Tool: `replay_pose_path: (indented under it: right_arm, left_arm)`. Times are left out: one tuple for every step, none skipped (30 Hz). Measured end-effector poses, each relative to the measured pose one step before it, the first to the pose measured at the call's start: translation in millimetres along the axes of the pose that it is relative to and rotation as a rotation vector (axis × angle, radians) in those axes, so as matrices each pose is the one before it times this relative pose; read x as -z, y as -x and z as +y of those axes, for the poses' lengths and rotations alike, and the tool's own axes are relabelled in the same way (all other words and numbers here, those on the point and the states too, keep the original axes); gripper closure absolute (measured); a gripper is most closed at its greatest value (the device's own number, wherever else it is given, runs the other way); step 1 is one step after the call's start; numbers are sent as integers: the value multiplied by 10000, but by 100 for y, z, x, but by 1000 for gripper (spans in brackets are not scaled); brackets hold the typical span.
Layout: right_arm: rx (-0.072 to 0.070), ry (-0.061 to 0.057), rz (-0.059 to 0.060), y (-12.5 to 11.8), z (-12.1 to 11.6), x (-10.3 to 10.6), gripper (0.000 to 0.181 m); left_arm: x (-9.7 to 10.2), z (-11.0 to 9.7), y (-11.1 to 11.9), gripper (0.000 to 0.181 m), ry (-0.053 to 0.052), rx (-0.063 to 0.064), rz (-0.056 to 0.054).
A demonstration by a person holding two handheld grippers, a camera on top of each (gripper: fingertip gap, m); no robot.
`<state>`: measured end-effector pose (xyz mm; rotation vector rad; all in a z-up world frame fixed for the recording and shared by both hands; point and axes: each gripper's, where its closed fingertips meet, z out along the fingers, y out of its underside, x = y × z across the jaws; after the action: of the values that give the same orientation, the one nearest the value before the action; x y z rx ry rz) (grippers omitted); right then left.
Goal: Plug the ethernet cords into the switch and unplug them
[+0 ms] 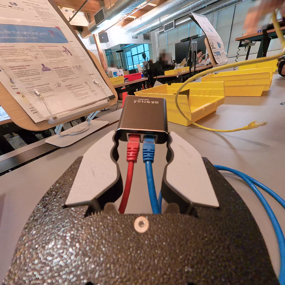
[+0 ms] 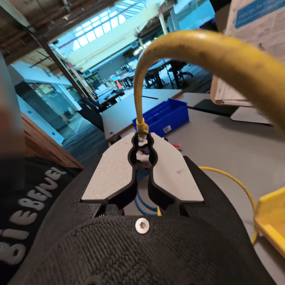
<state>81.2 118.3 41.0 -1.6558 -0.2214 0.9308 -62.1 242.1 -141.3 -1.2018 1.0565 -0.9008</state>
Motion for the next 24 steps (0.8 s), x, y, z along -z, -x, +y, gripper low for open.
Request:
replay_pose_path:
  right_arm:
    - [27, -75, -316, 1109, -416, 3, 170]
    - [-31, -174, -253, 1130, -259, -187, 170]
    - [22, 95, -252, 1067, 332, -378, 170]
    - [93, 251, -150, 796, 775, -443, 170]
    - [-46, 130, -86, 582, 772, -395, 170]
    - [-182, -98, -267, 731, 623, -345, 170]
    - [-208, -95, -351, 712, 736, -321, 170]
    - [-274, -122, -131, 339, 736, -274, 170]
    - [-250, -350, -214, 527, 472, -239, 169]
    - [-235, -230, -418, 806, 617, -353, 169]
    - [-178, 22, -240, 542, 869, -412, 169]
    - [10, 54, -55, 255, 702, -355, 169]
    - [-68, -219, -158, 387, 177, -268, 169]
    - [-239, -188, -193, 306, 210, -324, 169]
    - [-120, 139, 179, -447, 759, -409, 169]
    - [54, 350, 361, -946, 1246, -441, 169]
    - [-276, 320, -62, -538, 1298, -512, 169]
    - [-594, 19, -192, -437, 926, -492, 169]
    - [-437, -95, -29, -666, 827, -468, 169]
    - [-306, 149, -58, -651, 1120, -474, 169]
    - [-295, 164, -88, -577, 914, -378, 169]
    - [-264, -152, -19, -559, 312, -198, 169]
    - [-193, -74, -2, -457, 117, -54, 169]
    - [16, 61, -6, -225, -113, 111, 169]
  left_arm:
    - [4, 101, 73, 122, 52, 18, -5]
    - [-9, 118, 35, 122, 64, 32, 20]
    - [-8, 71, 60, 122, 37, 33, -2]
    - [-7, 20, 42, 122, 10, 20, -7]
    - [-21, 47, -12, 122, 16, 29, 24]
    - [-34, 49, -45, 122, 35, 28, 38]
    - [-28, 71, -50, 122, 40, -4, 26]
    - [-18, 82, -46, 122, 41, -7, 26]
    - [0, 18, -18, 122, 14, 1, 12]
    - [31, -42, 26, 122, -31, -8, -20]
    - [22, -28, 47, 122, -26, 9, -9]
    - [14, 3, 49, 122, 0, 61, 4]
    - [8, -10, 37, 122, -9, 77, 5]
    - [6, -16, 42, 122, -19, 58, -5]
    - [10, -25, 31, 122, -15, 33, -12]
    - [-2, 7, 24, 122, -5, 10, 0]
    - [-17, 11, 19, 122, 8, 1, -11]
    - [2, -2, 9, 122, 0, -13, -7]
    - [13, -18, 13, 122, -13, -11, -8]
    - [21, -8, 47, 122, -7, -1, -22]
    - [9, 16, 54, 122, 1, 16, -17]
    - [16, 1, 15, 122, -3, 29, 8]
    - [24, -13, 12, 122, -12, 20, 3]
    - [25, -31, 17, 122, -23, 1, -12]
